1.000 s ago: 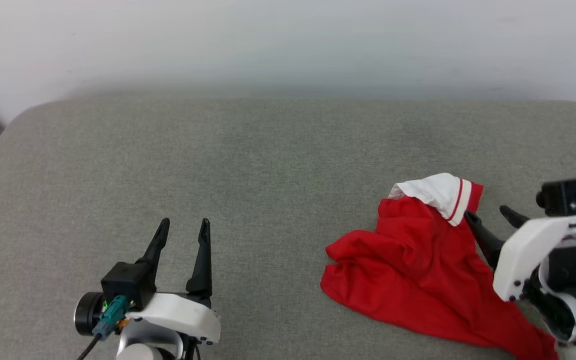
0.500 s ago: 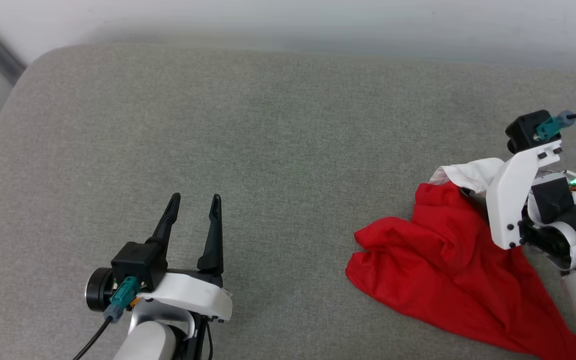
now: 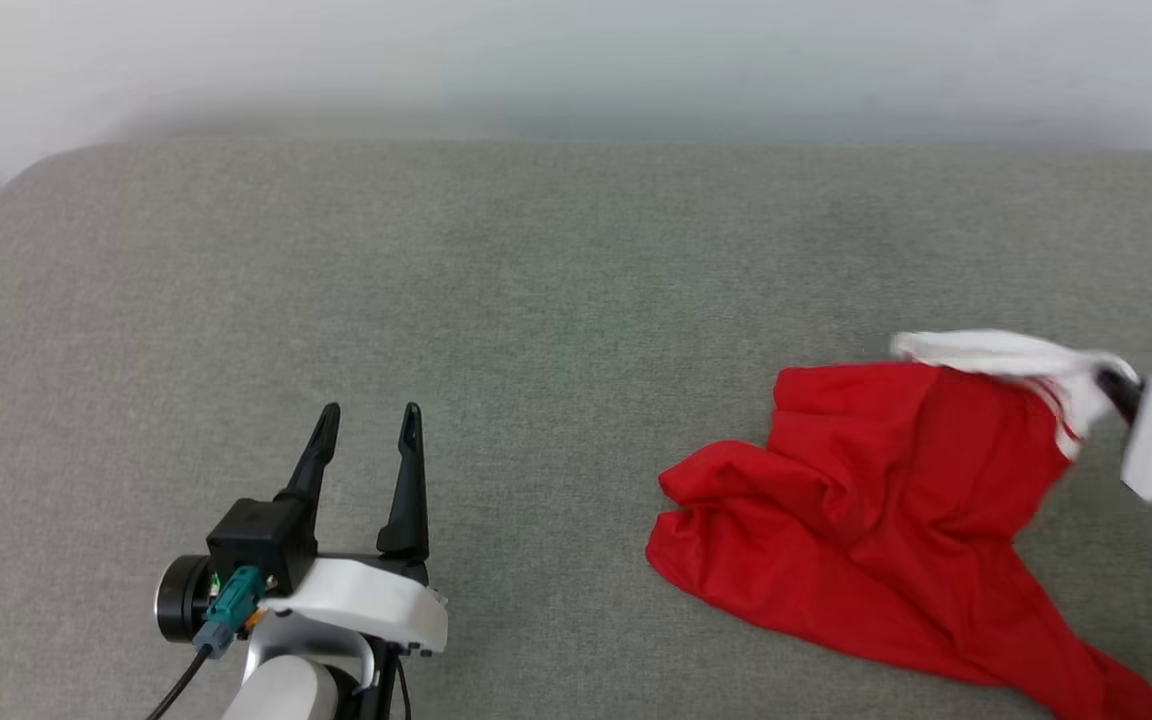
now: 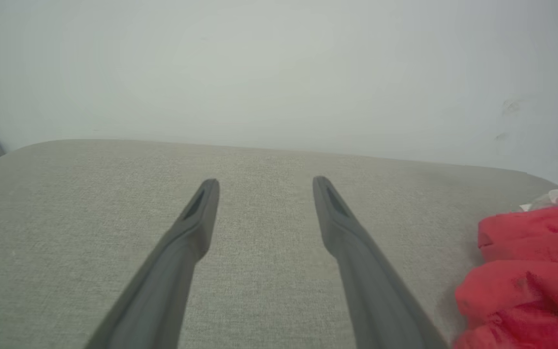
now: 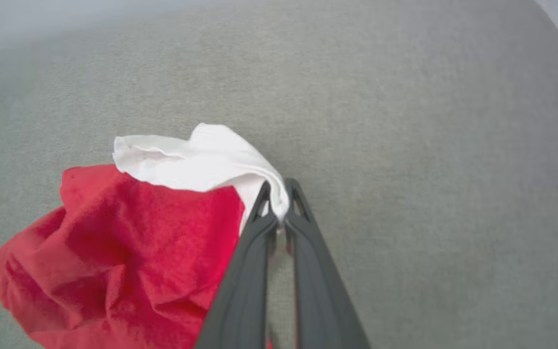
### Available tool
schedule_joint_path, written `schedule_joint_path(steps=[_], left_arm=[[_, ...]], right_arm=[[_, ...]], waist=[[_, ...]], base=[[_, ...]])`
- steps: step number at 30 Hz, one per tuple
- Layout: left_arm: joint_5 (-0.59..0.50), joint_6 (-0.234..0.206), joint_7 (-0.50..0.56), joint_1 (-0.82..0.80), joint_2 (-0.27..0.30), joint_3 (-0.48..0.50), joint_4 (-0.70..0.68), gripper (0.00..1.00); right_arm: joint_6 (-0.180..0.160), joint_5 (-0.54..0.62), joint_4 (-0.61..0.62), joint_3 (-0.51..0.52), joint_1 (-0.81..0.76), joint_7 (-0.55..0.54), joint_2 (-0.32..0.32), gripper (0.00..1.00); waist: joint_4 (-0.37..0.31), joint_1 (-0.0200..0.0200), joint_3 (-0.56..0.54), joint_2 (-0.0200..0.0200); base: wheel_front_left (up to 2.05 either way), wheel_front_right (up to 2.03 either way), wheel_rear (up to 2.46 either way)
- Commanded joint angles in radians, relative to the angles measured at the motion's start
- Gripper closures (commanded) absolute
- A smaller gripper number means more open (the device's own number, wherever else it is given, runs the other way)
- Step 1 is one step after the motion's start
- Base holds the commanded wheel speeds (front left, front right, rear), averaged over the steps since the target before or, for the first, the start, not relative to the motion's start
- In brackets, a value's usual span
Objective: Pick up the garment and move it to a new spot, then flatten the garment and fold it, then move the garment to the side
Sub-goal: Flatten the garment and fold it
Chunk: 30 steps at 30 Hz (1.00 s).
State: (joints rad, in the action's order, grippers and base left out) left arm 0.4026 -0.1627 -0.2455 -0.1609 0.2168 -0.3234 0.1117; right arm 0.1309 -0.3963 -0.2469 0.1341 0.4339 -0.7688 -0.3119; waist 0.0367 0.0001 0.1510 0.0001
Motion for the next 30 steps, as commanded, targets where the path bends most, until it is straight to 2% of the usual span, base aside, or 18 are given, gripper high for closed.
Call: schedule_joint_path(steps=[1,8,9,13,17,19,23,30], left_arm=[[0.003,-0.004,-0.001,0.015,0.005,0.000,-0.002,0.00],[0.014,-0.007,0.007,0.031,0.014,0.000,-0.010,0.00],[0.015,-0.011,0.010,0.034,0.016,0.001,-0.011,0.00],[0.021,-0.020,0.014,0.049,0.018,0.004,-0.013,0.00],[0.025,-0.022,0.018,0.059,0.024,0.005,-0.013,0.00],[0.025,-0.023,0.020,0.064,0.026,0.004,-0.013,0.00],[0.031,-0.026,0.028,0.081,0.034,0.003,-0.012,0.00],[0.037,-0.040,0.046,0.119,0.049,0.007,-0.019,0.00]], right_arm=[[0.000,-0.001,-0.002,0.048,-0.045,0.011,0.019,1.00],[0.000,0.007,-0.058,0.350,-0.255,0.050,0.173,1.00],[0.000,0.027,-0.095,0.409,-0.304,0.084,0.219,0.00],[0.000,0.035,-0.086,0.401,-0.331,0.204,0.246,0.00],[0.000,0.046,-0.038,0.349,-0.338,0.371,0.248,0.00],[0.000,0.048,-0.023,0.335,-0.342,0.413,0.245,0.00],[0.000,0.097,0.037,0.261,-0.370,0.556,0.221,0.00],[0.000,0.149,0.160,0.110,-0.428,0.723,0.222,0.00]], waist=[[-0.011,-0.0001,-0.011,-0.0001],[-0.021,-0.0001,-0.027,-0.0001],[-0.022,-0.0001,-0.032,-0.0001],[-0.026,-0.0001,-0.042,-0.0001],[-0.027,-0.0001,-0.060,-0.0001],[-0.027,-0.0001,-0.067,-0.0001],[-0.026,-0.0001,-0.099,-0.0001],[-0.024,-0.0001,-0.148,-0.0001]], base=[[0.00,0.00,0.00],[0.00,0.00,0.00],[0.00,0.00,0.00],[0.00,0.00,0.00],[0.00,0.00,0.00],[0.00,0.00,0.00],[0.00,0.00,0.00],[0.00,0.00,0.00]])
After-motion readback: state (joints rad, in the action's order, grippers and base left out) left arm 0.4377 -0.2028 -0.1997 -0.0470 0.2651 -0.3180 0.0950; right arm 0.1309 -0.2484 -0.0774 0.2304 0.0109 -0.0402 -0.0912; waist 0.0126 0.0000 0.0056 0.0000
